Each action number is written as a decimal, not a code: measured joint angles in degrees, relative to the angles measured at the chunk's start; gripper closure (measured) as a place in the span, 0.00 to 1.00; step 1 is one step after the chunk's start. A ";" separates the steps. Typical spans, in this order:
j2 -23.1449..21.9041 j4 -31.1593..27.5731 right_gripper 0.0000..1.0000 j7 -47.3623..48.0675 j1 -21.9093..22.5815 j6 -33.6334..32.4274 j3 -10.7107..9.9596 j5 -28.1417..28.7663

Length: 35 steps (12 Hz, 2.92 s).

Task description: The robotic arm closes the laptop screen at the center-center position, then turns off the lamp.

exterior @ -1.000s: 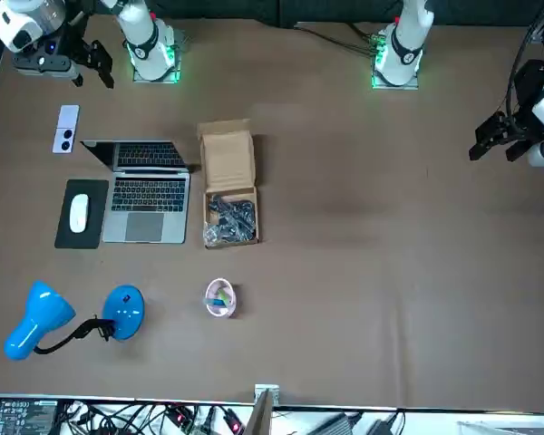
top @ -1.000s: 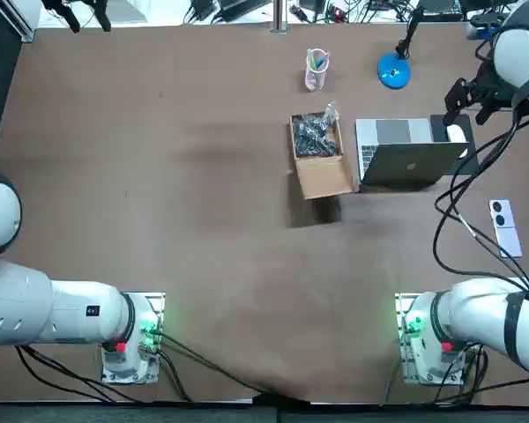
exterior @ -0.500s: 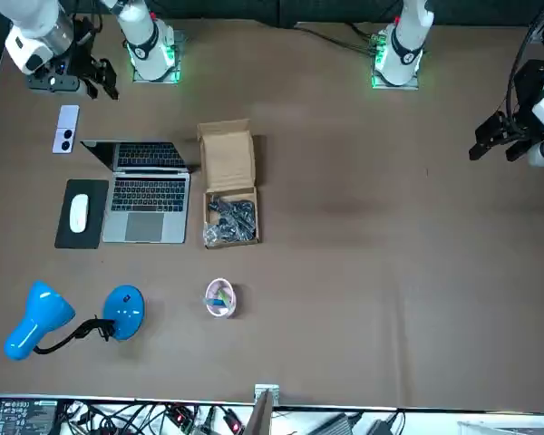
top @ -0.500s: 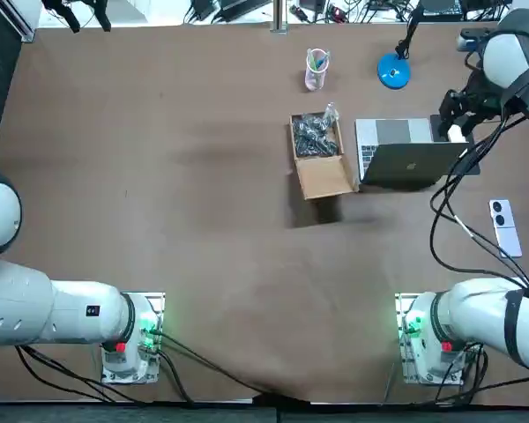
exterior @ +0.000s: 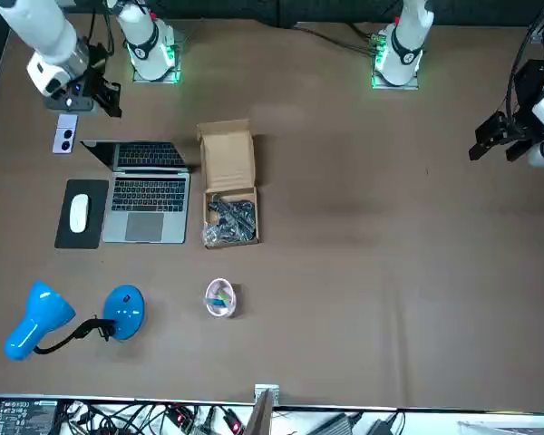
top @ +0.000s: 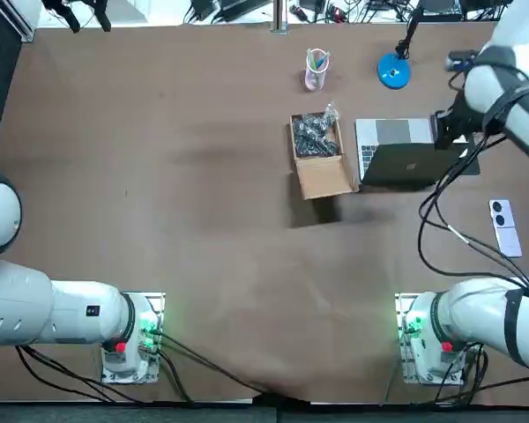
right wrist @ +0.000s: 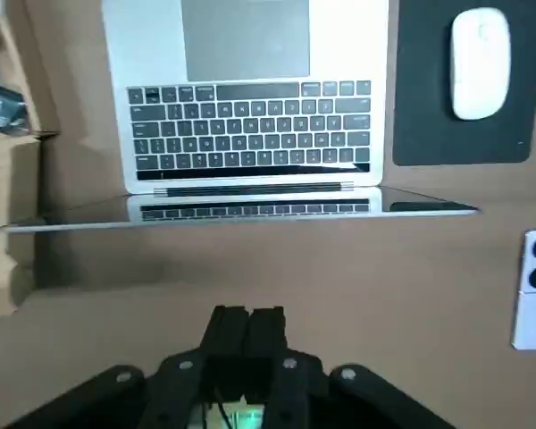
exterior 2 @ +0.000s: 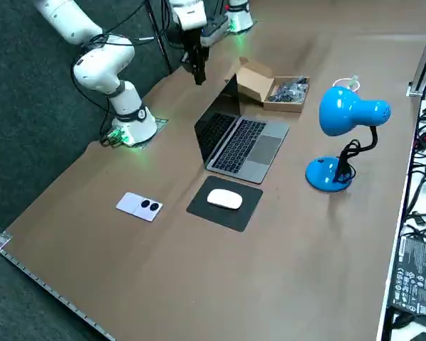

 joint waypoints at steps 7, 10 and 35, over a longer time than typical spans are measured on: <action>4.63 -3.26 0.98 0.00 0.92 4.76 0.03 0.01; 6.00 -3.38 0.98 0.00 0.96 5.70 0.03 0.01; 26.46 8.56 0.98 1.79 0.55 24.21 -0.26 0.13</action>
